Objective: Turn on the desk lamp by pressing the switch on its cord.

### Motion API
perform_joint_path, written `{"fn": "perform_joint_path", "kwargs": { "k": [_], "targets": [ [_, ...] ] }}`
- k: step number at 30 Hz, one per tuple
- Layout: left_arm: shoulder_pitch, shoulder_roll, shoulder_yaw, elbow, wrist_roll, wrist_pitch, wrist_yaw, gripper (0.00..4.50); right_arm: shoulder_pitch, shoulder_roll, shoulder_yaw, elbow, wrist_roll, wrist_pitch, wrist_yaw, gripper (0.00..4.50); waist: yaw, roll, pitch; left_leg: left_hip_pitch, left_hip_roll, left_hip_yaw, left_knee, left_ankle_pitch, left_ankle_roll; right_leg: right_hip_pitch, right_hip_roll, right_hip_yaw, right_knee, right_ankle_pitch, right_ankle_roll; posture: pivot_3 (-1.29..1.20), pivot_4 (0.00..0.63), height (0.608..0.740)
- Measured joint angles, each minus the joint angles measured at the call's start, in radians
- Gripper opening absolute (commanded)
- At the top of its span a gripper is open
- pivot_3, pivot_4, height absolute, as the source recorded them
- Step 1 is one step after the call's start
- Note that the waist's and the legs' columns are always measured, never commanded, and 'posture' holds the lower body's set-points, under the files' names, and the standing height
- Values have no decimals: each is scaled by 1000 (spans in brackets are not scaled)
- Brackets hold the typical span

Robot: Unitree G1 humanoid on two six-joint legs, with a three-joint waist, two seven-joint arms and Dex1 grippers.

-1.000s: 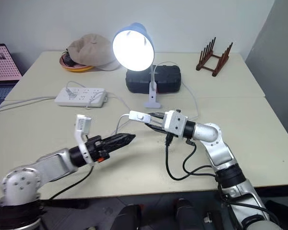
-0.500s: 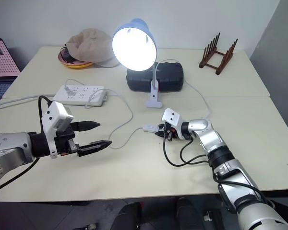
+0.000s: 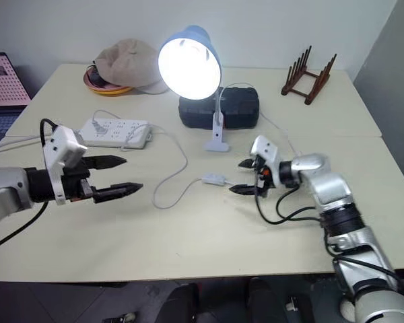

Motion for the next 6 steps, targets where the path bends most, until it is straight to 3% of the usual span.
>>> {"fn": "perform_joint_path", "kwargs": {
  "k": [6],
  "targets": [
    [-51,12,-5,93,28,-10,-67,4500,57,-175,-103,-156,112,150,33,4477,-2,0,0,0,0,1,0,0,0,0,0,0,0,0,0,0,150,740]
  ]
}}
